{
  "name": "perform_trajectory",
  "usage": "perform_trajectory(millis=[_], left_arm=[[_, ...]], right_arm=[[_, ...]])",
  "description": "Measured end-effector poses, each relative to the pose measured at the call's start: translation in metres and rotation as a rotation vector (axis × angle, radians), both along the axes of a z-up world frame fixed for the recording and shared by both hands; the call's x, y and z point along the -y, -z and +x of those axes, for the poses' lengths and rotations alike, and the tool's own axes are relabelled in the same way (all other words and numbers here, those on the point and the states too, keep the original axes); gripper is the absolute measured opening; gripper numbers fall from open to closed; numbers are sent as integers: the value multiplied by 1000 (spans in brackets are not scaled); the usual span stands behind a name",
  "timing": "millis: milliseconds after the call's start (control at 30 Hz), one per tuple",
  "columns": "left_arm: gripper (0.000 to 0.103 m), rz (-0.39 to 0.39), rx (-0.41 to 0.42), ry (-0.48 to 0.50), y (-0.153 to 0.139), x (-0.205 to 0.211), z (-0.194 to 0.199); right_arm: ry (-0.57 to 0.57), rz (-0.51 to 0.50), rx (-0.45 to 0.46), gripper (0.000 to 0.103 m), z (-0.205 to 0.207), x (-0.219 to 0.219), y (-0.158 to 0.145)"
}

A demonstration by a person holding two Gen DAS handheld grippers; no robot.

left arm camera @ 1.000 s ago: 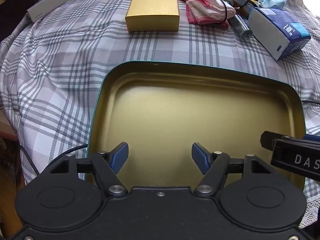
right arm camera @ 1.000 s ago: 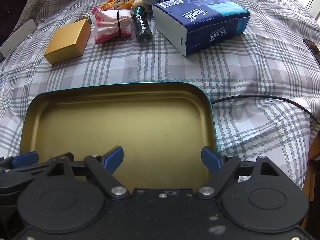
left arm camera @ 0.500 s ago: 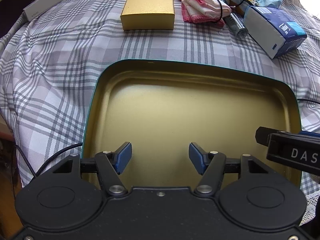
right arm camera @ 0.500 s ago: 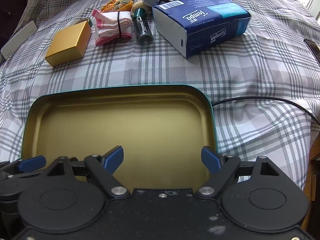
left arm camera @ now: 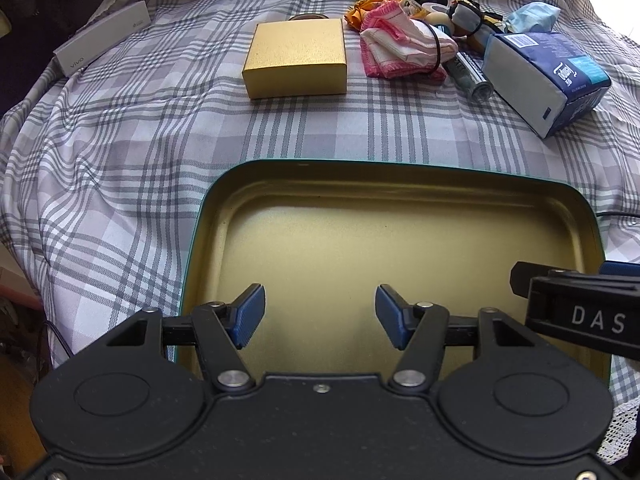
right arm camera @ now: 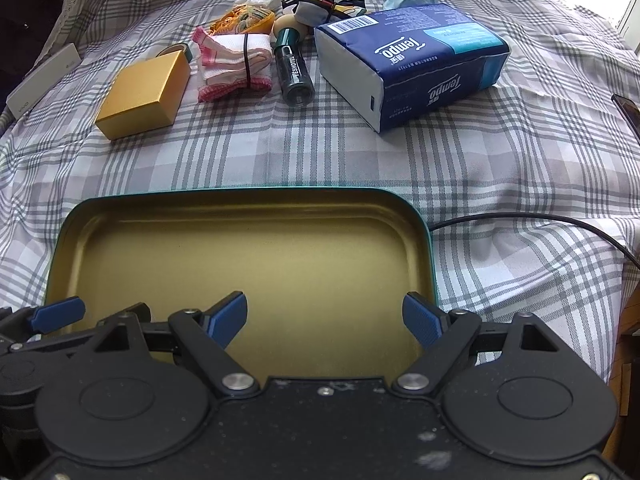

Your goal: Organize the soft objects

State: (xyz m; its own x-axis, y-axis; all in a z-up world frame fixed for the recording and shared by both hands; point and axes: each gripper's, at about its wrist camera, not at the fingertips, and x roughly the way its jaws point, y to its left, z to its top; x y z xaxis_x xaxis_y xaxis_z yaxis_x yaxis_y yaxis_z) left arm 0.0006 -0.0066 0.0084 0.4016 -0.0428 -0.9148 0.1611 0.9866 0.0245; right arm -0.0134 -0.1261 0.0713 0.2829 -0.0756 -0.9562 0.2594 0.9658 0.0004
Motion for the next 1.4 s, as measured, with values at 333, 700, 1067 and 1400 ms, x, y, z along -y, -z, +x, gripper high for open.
perform_trajectory(millis=[333, 700, 1067, 1400], left_arm=[[58, -49, -51, -9, 5, -1, 4], [58, -67, -52, -24, 5, -1, 1], [57, -64, -35, -35, 3, -2, 0], [57, -32, -25, -27, 4, 1, 0]], right_arm=[[-1, 2, 4, 84, 1, 0, -1], [10, 7, 10, 84, 3, 2, -3], [12, 6, 11, 84, 4, 2, -4], [13, 5, -1, 84, 4, 3, -1]])
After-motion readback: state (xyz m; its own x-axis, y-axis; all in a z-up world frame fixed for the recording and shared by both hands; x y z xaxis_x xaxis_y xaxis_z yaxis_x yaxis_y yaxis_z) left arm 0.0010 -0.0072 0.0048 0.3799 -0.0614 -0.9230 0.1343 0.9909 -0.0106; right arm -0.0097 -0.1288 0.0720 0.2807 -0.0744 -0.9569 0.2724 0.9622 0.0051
